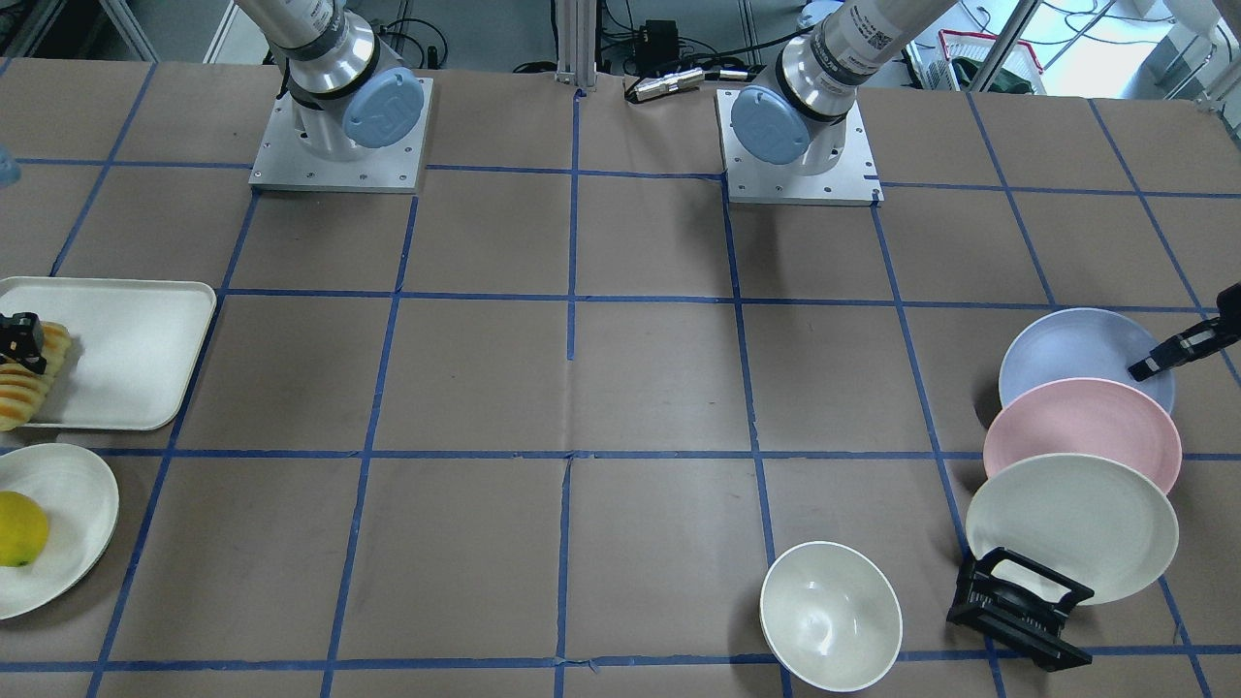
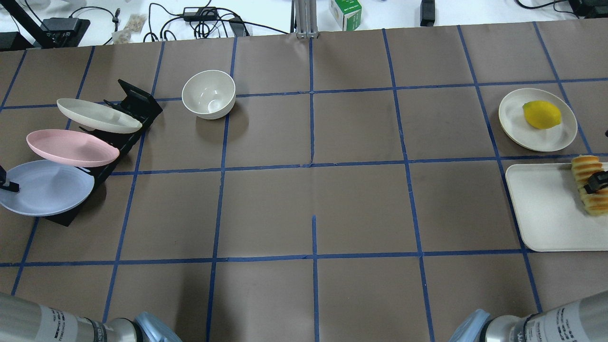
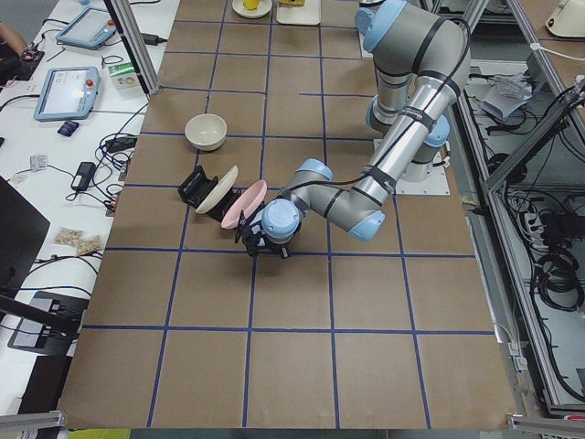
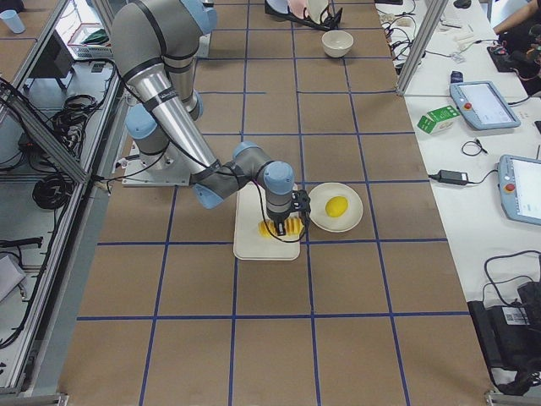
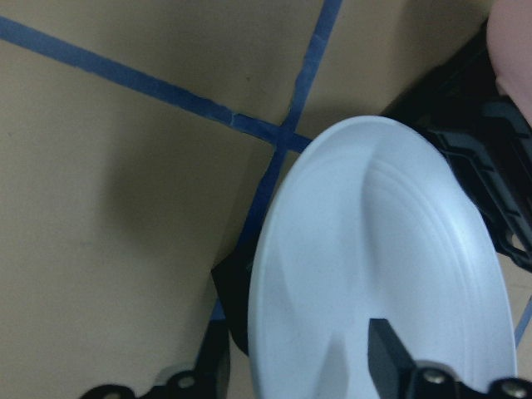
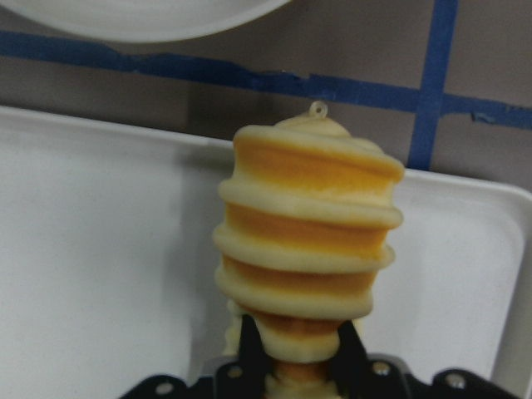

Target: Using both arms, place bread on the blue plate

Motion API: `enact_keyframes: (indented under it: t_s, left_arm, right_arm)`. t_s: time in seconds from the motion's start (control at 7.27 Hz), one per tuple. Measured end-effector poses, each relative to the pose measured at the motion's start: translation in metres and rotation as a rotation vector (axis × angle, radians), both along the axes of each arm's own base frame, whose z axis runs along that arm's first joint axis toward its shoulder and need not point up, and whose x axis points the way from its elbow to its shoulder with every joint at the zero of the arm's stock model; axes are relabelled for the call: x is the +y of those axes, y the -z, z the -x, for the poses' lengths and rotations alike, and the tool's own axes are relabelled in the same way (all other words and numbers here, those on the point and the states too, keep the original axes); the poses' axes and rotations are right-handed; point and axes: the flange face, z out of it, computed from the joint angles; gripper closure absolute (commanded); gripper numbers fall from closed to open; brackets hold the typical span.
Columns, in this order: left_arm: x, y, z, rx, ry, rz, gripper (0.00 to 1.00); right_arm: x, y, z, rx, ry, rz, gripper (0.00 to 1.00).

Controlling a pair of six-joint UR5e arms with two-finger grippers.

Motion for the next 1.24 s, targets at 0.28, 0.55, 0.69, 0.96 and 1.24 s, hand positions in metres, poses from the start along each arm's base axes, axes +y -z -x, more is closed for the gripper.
enact_keyframes:
  t_s: [0.28, 0.55, 0.69, 0.96, 1.24]
  left_arm:
    - [0.001, -0.015, -0.001, -0.047, 0.015, -0.014, 1.0]
    - [0.001, -0.035, -0.003, -0.084, 0.023, -0.024, 1.0]
    - [0.003, -0.046, -0.002, -0.099, 0.028, -0.033, 1.0]
    - [0.011, -0.074, 0.003, -0.131, 0.038, -0.055, 1.0]
    - [0.017, -0.112, 0.01, -0.141, 0.042, -0.07, 1.0]
  right_arm:
    - [-0.01, -0.038, -0.007, 0.045, 0.03, 0.034, 0.92]
    - [-0.017, -0.084, -0.05, 0.042, 0.023, 0.044, 0.92]
    - [-0.015, -0.108, -0.077, 0.03, 0.005, 0.038, 0.92]
    - [-0.008, -0.143, -0.119, 0.01, -0.022, 0.027, 0.92]
    - [-0.014, -0.167, -0.148, 0.013, -0.053, 0.04, 0.92]
